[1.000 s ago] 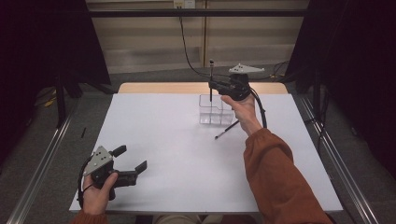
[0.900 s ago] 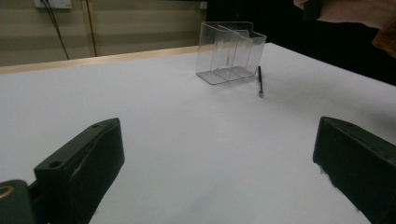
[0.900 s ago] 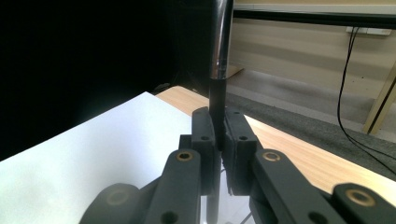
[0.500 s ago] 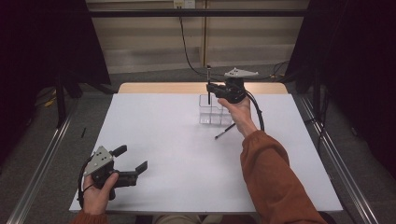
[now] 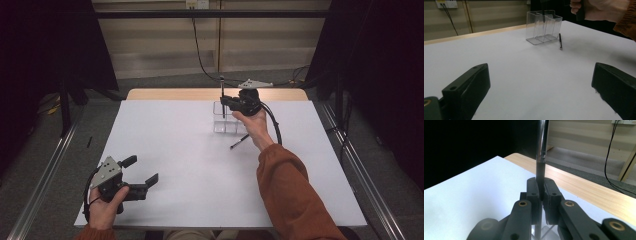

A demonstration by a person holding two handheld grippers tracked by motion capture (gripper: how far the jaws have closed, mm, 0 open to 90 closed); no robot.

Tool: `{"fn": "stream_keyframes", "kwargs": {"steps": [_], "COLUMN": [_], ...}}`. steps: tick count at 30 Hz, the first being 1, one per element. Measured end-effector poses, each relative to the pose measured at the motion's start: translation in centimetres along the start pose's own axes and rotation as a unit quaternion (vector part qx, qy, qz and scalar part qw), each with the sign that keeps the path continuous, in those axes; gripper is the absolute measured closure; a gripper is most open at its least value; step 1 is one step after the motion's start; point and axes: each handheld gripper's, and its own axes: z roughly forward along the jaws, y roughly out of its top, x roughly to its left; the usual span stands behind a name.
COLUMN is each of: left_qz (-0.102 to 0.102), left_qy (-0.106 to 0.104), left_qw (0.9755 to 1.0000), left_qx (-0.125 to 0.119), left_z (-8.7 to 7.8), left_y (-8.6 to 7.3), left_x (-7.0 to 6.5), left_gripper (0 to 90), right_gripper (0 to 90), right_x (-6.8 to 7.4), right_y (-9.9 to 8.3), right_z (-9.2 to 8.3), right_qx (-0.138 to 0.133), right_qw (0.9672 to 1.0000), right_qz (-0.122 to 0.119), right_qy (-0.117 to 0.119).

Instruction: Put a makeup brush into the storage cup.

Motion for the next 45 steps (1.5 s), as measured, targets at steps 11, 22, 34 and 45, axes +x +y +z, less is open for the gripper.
{"fn": "stream_keyframes", "kwargs": {"steps": [11, 22, 34, 45], "left_qz": [0.007, 0.01, 0.006, 0.002], "left_qy": [0.0, 0.004, 0.006, 0.007], "left_qw": [1.0, 0.9999, 1.0, 1.0], "left_qx": [0.003, 0.004, 0.004, 0.002], "left_z": [0.0, 0.1, 0.0, 0.0], "left_y": [0.0, 0.0, -0.1, -0.1], "left_x": [0.0, 0.2, 0.4, 0.4], "left_gripper": [2.0, 2.0, 2.3, 2.3], "right_gripper": [83.8, 83.7, 77.3, 62.0], "right_x": [-0.2, -0.4, -0.5, -0.4], "right_y": [-1.0, -1.7, -2.1, -2.2], "right_z": [0.3, 0.5, 0.6, 0.3], "right_qx": [0.006, 0.015, 0.021, 0.007], "right_qw": [0.9999, 0.9998, 0.9996, 0.9998], "right_qz": [0.008, 0.01, 0.02, 0.02], "right_qy": [0.002, 0.0, -0.001, 0.004]}}
